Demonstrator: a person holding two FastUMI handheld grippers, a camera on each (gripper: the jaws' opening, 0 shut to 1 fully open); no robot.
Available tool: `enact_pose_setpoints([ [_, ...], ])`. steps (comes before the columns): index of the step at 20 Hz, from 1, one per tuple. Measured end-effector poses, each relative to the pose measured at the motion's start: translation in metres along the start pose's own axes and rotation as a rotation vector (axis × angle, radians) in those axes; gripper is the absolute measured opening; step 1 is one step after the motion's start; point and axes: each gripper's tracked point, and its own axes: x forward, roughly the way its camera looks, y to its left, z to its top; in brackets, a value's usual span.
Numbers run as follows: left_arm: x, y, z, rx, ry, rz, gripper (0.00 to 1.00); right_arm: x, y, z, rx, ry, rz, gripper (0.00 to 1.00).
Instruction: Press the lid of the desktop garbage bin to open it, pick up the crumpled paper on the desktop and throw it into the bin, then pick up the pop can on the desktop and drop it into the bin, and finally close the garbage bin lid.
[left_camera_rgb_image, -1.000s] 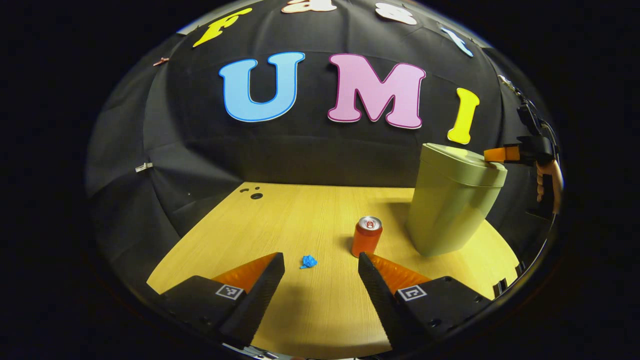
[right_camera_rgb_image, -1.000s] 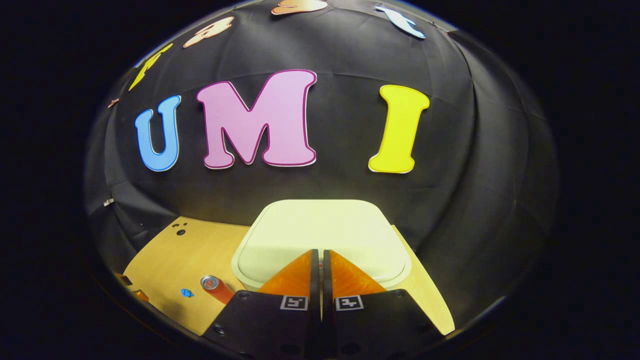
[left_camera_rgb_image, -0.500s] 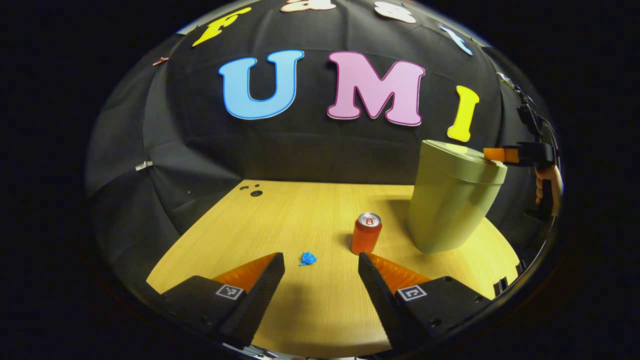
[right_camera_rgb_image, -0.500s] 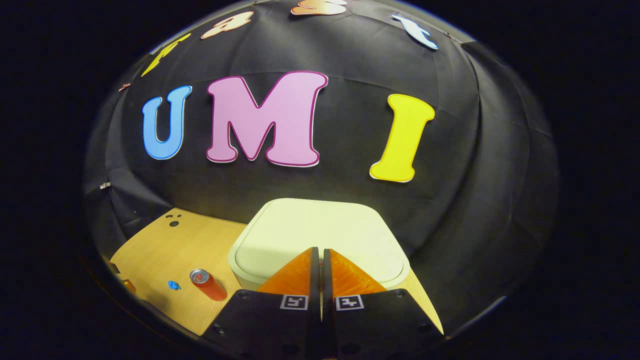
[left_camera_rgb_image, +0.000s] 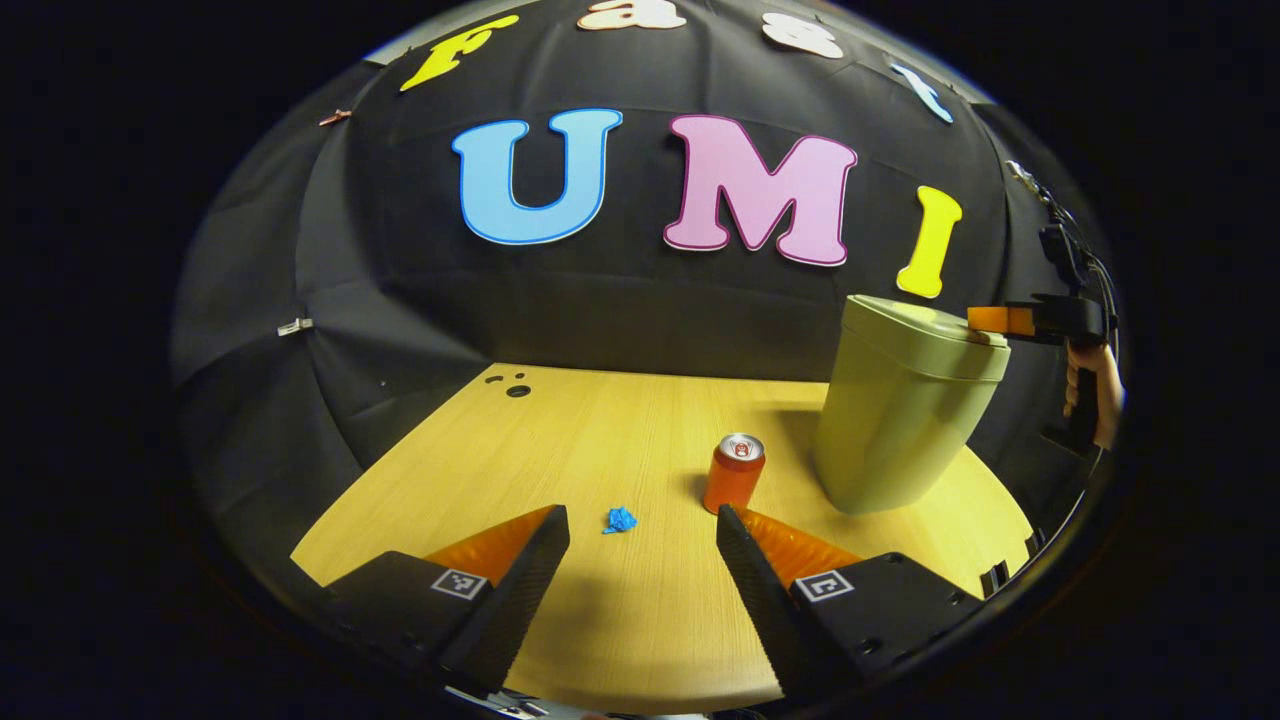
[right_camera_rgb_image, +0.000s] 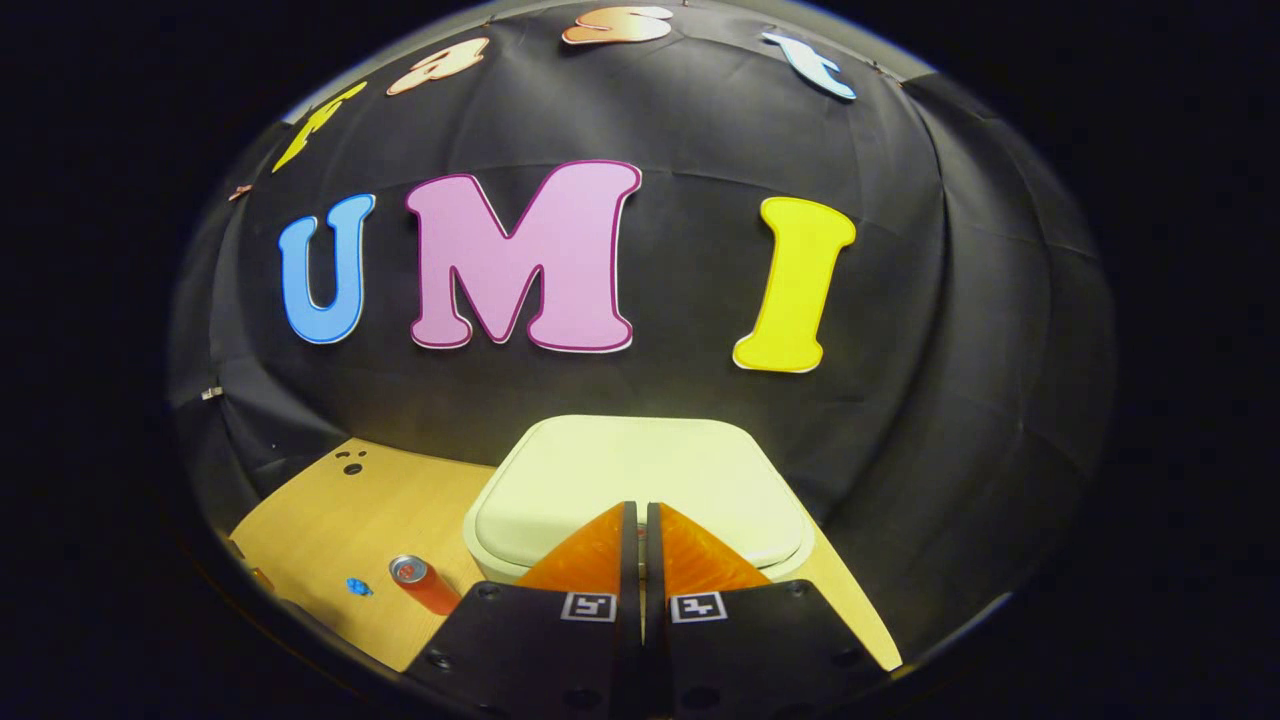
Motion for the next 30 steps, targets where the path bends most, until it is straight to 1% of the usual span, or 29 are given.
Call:
enact_pose_setpoints([
  [2, -0.003, 0.003, -0.001, 0.003, -0.006, 0.001, 0.96, -0.011, 0.000, 0.005, 0.021, -0.018, -0.008, 0.05],
  [3, -0.005, 0.005, -0.001, 0.003, -0.007, 0.000, 0.96, -0.017, 0.000, 0.008, 0.016, -0.029, -0.013, 0.07],
  [5, -0.005, 0.007, -0.004, 0.015, -0.009, -0.001, 0.96, -0.029, -0.001, 0.005, -0.015, -0.034, -0.021, 0.02],
  [6, -0.006, 0.011, -0.004, 0.022, -0.014, 0.003, 0.96, -0.035, -0.002, 0.004, -0.033, -0.034, -0.024, 0.05],
  [8, -0.005, 0.018, -0.003, 0.022, -0.023, 0.005, 0.96, -0.048, -0.002, 0.000, -0.053, -0.037, -0.023, 0.05],
  [12, -0.002, 0.032, -0.004, 0.007, -0.028, 0.023, 0.96, -0.065, 0.003, -0.015, -0.047, -0.014, -0.016, 0.05],
  [14, 0.000, 0.039, -0.005, 0.002, -0.023, 0.038, 0.96, -0.069, 0.004, -0.025, -0.042, 0.008, -0.021, 0.05],
  [16, 0.001, 0.044, -0.008, 0.001, -0.018, 0.050, 0.96, -0.071, 0.008, -0.033, -0.031, 0.026, -0.011, 0.05],
  [18, 0.002, 0.045, -0.009, 0.003, -0.014, 0.057, 0.96, -0.073, 0.011, -0.040, -0.027, 0.038, 0.000, 0.11],
  [20, 0.005, 0.043, -0.009, 0.008, -0.009, 0.055, 0.96, -0.074, 0.014, -0.048, -0.026, 0.054, 0.019, 0.21],
  [21, 0.006, 0.042, -0.009, 0.012, -0.007, 0.050, 0.96, -0.075, 0.016, -0.052, -0.029, 0.063, 0.024, 0.31],
  [22, 0.008, 0.040, -0.009, 0.014, -0.010, 0.044, 0.96, -0.076, 0.017, -0.054, -0.031, 0.066, 0.032, 0.33],
  [23, 0.011, 0.038, -0.007, 0.016, -0.015, 0.040, 0.96, -0.078, 0.021, -0.055, -0.030, 0.067, 0.046, 0.41],
  [24, 0.014, 0.036, -0.007, 0.018, -0.015, 0.036, 0.96, -0.078, 0.022, -0.057, -0.032, 0.070, 0.058, 0.44],
  [25, 0.018, 0.035, -0.008, 0.018, -0.011, 0.035, 0.96, -0.079, 0.024, -0.061, -0.032, 0.076, 0.068, 0.63],
  [27, 0.027, 0.032, -0.011, 0.013, -0.001, 0.032, 0.96, -0.078, 0.027, -0.072, -0.034, 0.091, 0.082, 0.96],
  [28, 0.032, 0.031, -0.013, 0.007, 0.005, 0.031, 0.96, -0.082, 0.027, -0.074, -0.041, 0.095, 0.083, 0.99],
  [30, 0.044, 0.031, -0.017, -0.001, 0.013, 0.029, 0.96, -0.082, 0.026, -0.082, -0.049, 0.111, 0.090, 0.98],
])
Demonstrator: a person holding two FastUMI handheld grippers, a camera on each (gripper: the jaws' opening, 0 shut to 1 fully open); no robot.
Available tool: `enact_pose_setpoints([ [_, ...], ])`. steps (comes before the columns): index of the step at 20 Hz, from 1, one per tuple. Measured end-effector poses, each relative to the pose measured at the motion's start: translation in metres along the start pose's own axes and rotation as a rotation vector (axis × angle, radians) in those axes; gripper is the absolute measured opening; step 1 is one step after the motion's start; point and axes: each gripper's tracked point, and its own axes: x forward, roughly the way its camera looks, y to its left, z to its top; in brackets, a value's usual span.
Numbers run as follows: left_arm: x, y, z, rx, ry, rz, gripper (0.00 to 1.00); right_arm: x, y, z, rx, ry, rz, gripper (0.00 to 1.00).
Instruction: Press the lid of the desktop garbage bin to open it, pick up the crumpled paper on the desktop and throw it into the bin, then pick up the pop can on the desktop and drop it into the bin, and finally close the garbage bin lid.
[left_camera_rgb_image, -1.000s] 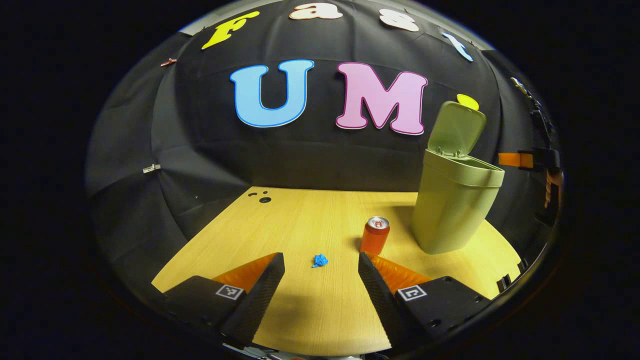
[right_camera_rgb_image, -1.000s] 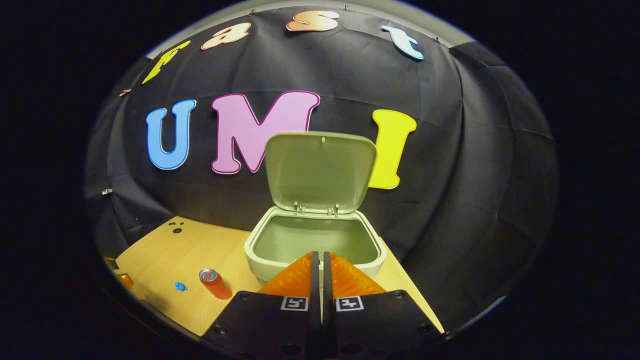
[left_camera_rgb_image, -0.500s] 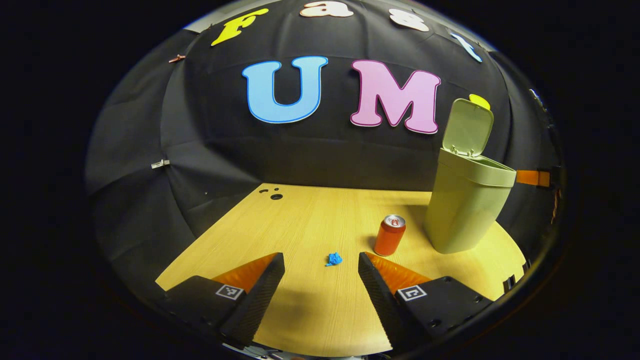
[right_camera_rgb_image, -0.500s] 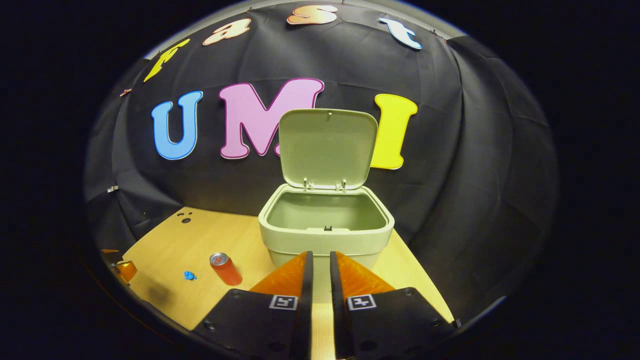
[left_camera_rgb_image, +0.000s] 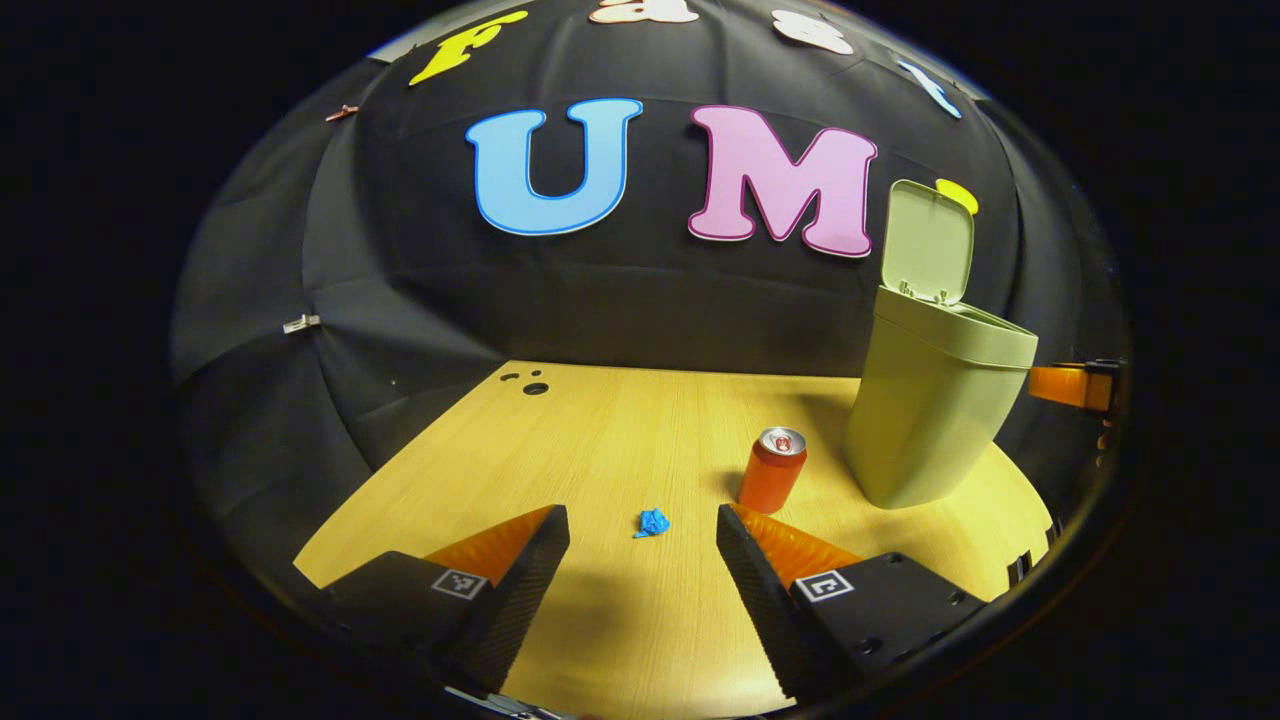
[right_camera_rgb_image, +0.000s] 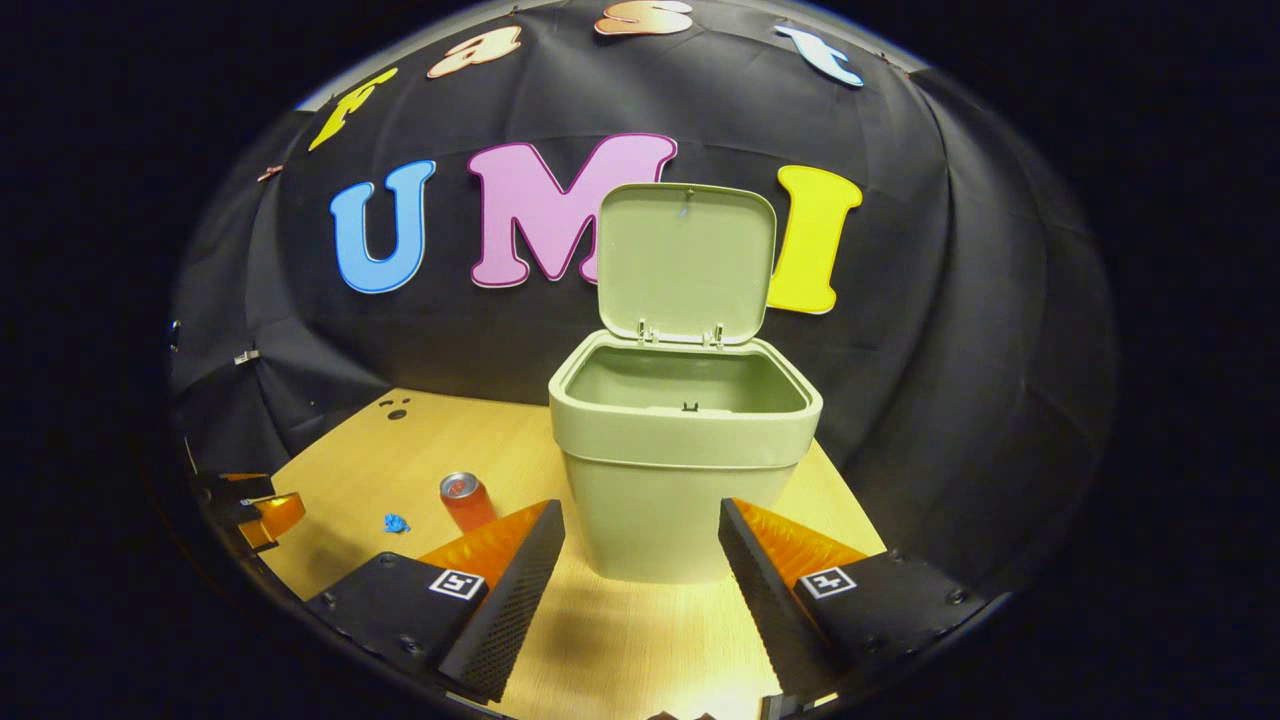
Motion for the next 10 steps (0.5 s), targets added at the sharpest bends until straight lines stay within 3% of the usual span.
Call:
enact_pose_setpoints([
  [10, 0.076, -0.008, -0.036, 0.035, 0.081, -0.005, 0.96, 0.007, -0.013, -0.035, 0.034, 0.093, 0.015, 0.98],
])
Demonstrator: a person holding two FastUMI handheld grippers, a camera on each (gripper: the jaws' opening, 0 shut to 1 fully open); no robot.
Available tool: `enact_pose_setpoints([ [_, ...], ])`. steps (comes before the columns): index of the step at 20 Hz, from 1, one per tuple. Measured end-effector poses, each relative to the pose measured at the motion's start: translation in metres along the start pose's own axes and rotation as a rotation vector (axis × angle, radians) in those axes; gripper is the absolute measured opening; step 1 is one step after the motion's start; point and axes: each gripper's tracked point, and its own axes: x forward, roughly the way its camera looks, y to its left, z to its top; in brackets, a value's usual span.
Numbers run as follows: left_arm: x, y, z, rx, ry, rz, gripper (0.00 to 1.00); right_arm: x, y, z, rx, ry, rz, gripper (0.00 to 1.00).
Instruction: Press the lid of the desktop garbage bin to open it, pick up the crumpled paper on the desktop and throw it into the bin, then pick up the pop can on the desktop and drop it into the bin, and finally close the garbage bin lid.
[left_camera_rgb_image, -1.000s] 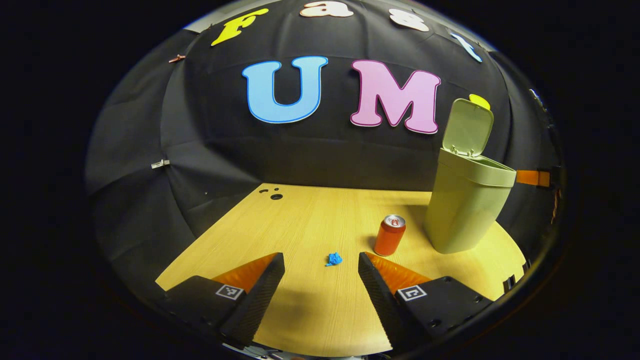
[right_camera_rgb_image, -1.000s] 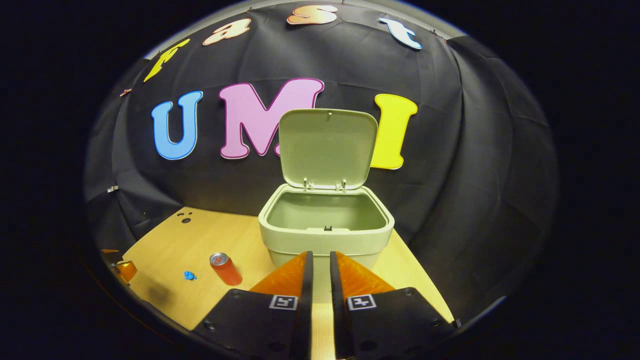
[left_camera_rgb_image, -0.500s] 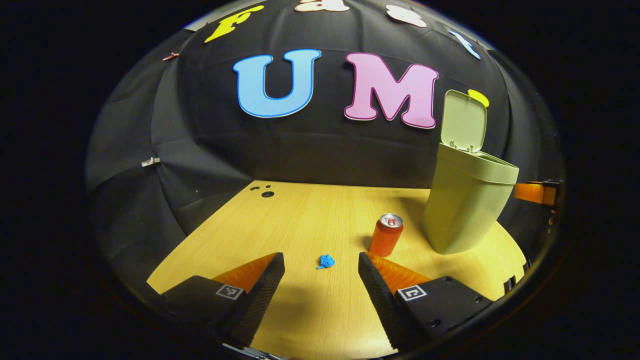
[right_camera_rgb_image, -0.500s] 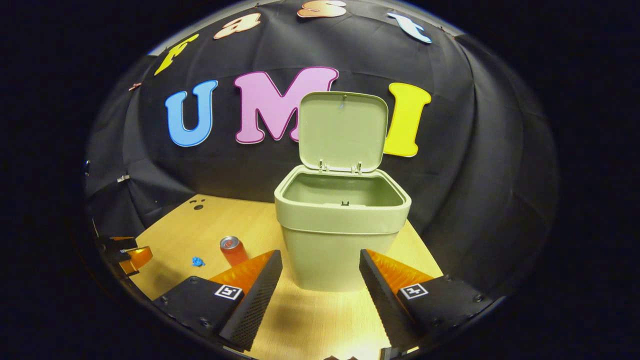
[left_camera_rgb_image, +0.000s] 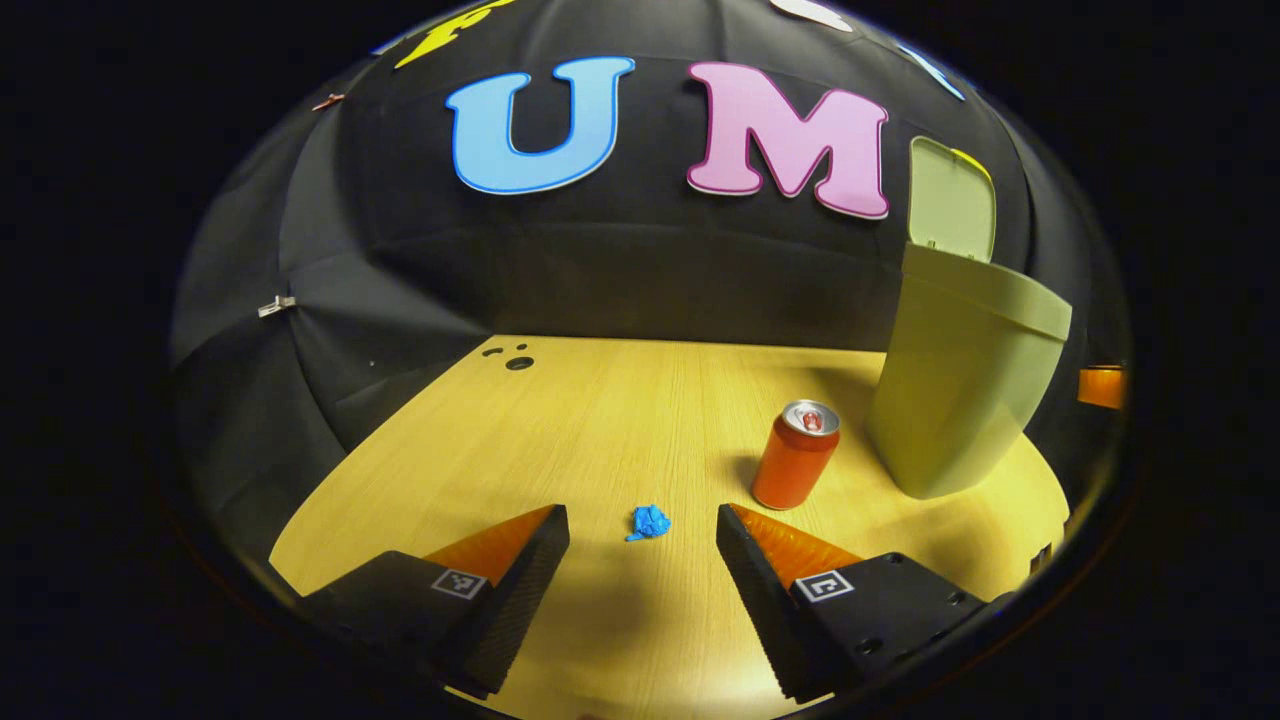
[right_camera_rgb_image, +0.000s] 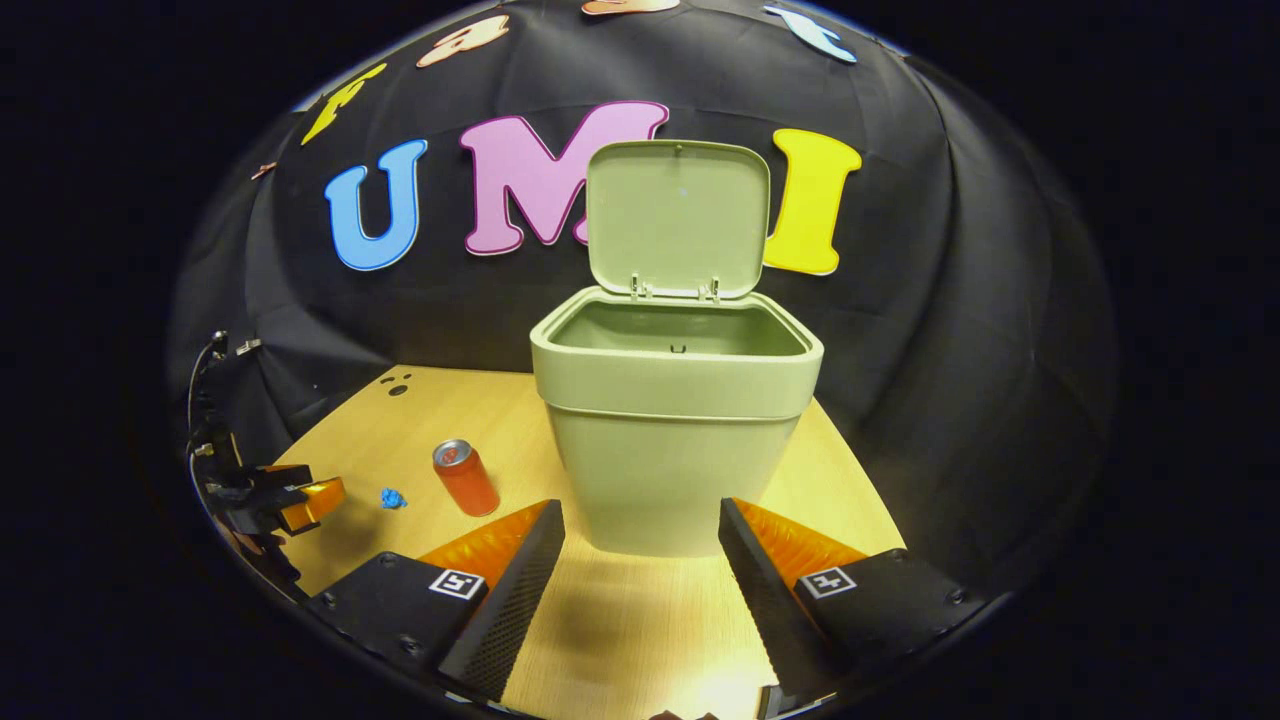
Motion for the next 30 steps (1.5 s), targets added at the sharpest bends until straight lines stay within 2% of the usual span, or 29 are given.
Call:
enact_pose_setpoints([
  [6, 0.052, -0.010, -0.029, 0.044, 0.087, 0.009, 0.96, 0.013, 0.006, -0.029, 0.005, 0.072, 0.052, 0.98],
  [10, 0.078, -0.005, -0.053, -0.028, 0.167, 0.061, 0.96, 0.025, 0.012, -0.049, -0.013, 0.122, 0.100, 0.98],
  [13, 0.092, 0.000, -0.059, -0.031, 0.184, 0.095, 0.96, 0.026, 0.017, -0.063, -0.013, 0.150, 0.135, 0.98],
  [14, 0.097, -0.002, -0.061, -0.027, 0.187, 0.096, 1.00, 0.028, 0.019, -0.067, -0.012, 0.158, 0.146, 0.98],
  [15, 0.100, -0.003, -0.063, -0.022, 0.194, 0.098, 0.96, 0.029, 0.020, -0.073, -0.010, 0.172, 0.153, 0.98],
  [19, 0.110, -0.004, -0.065, -0.016, 0.200, 0.088, 0.96, 0.024, 0.019, -0.082, 0.035, 0.201, 0.145, 0.99],
  [21, 0.112, -0.007, -0.067, -0.031, 0.198, 0.076, 0.89, 0.023, 0.018, -0.083, 0.042, 0.201, 0.135, 0.99],
  [26, 0.120, -0.003, -0.066, -0.031, 0.182, 0.054, 0.80, 0.020, 0.026, -0.081, 0.057, 0.207, 0.108, 0.99],
  [28, 0.122, 0.002, -0.065, -0.024, 0.178, 0.047, 0.70, 0.018, 0.031, -0.078, 0.059, 0.200, 0.096, 0.99],
  [30, 0.121, 0.007, -0.066, -0.019, 0.180, 0.039, 0.54, 0.012, 0.036, -0.072, 0.056, 0.183, 0.076, 0.99],
])
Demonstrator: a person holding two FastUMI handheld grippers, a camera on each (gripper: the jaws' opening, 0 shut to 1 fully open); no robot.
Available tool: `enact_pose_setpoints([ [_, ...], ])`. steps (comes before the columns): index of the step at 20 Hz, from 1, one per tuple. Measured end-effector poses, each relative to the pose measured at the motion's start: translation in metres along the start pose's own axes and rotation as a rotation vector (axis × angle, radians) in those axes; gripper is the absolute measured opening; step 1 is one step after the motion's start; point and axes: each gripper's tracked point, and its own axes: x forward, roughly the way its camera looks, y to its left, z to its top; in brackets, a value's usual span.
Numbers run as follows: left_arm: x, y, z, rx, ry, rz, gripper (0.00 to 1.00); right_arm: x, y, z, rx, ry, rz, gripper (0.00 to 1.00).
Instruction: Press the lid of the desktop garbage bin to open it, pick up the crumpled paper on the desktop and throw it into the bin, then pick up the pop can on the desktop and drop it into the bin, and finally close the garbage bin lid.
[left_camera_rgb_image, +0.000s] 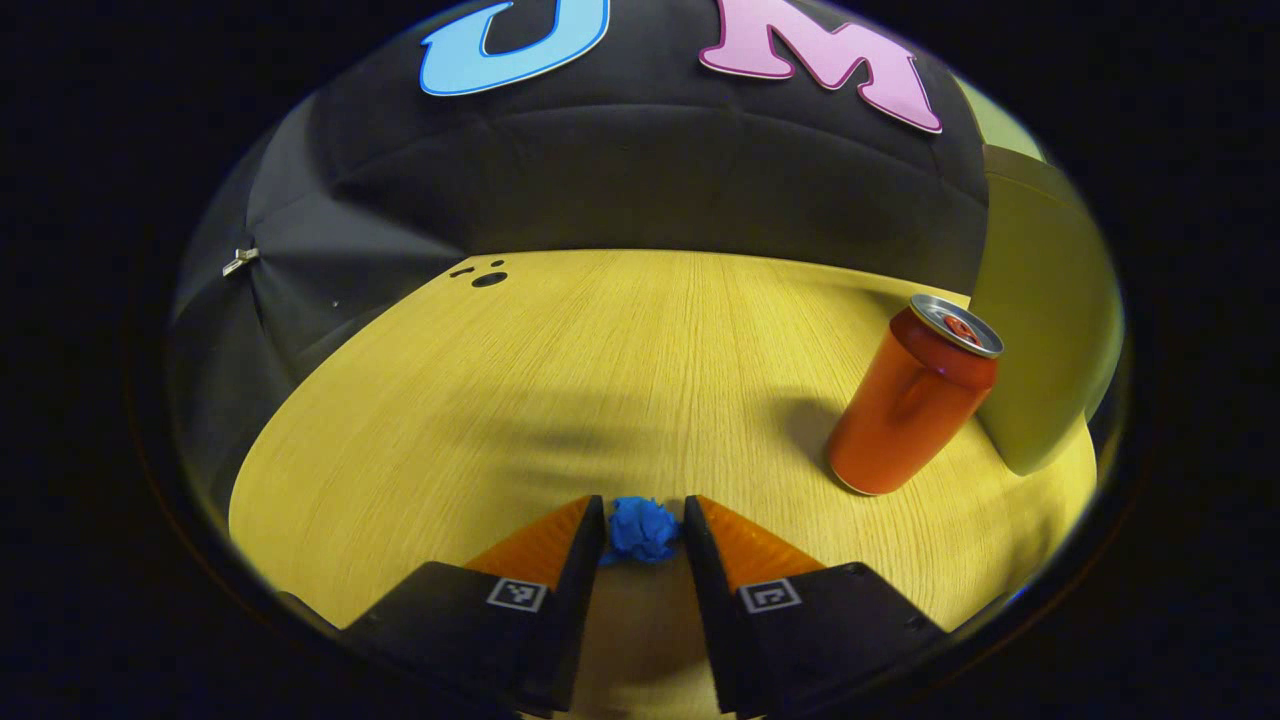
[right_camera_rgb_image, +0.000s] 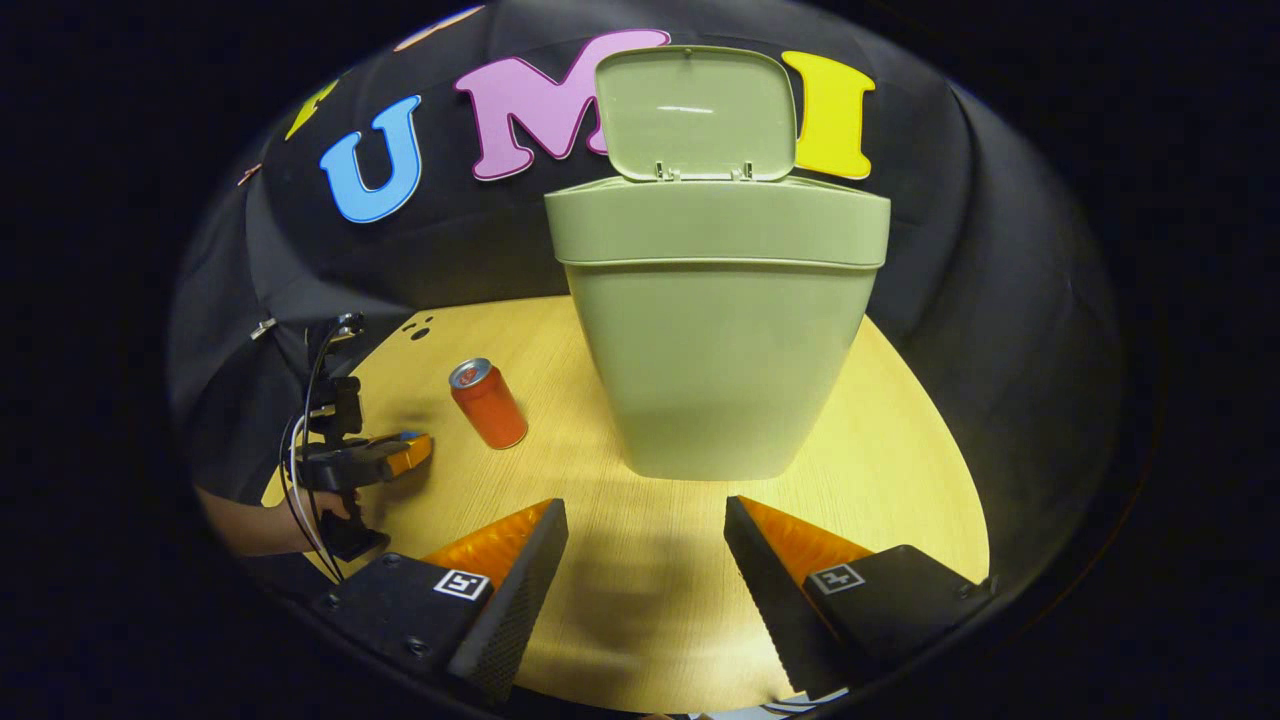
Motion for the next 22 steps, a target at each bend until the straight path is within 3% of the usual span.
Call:
enact_pose_setpoints([
  [1, -0.001, 0.000, 0.000, -0.002, 0.001, -0.012, 0.44, -0.004, 0.005, 0.003, -0.001, -0.015, -0.002, 0.99],
  [3, -0.002, 0.001, 0.000, -0.002, 0.000, -0.035, 0.37, -0.010, 0.009, 0.003, -0.017, -0.027, -0.020, 0.99],
  [11, -0.021, 0.004, 0.001, 0.036, 0.000, -0.139, 0.27, -0.028, 0.023, 0.008, -0.055, -0.075, -0.066, 0.99],
  [17, -0.066, 0.004, 0.032, 0.077, -0.071, -0.199, 0.29, -0.046, 0.009, 0.027, -0.032, -0.138, -0.121, 0.98],
  [22, -0.113, -0.017, 0.077, 0.111, -0.147, -0.249, 0.29, -0.048, -0.011, 0.021, 0.009, -0.125, -0.146, 0.98],
])
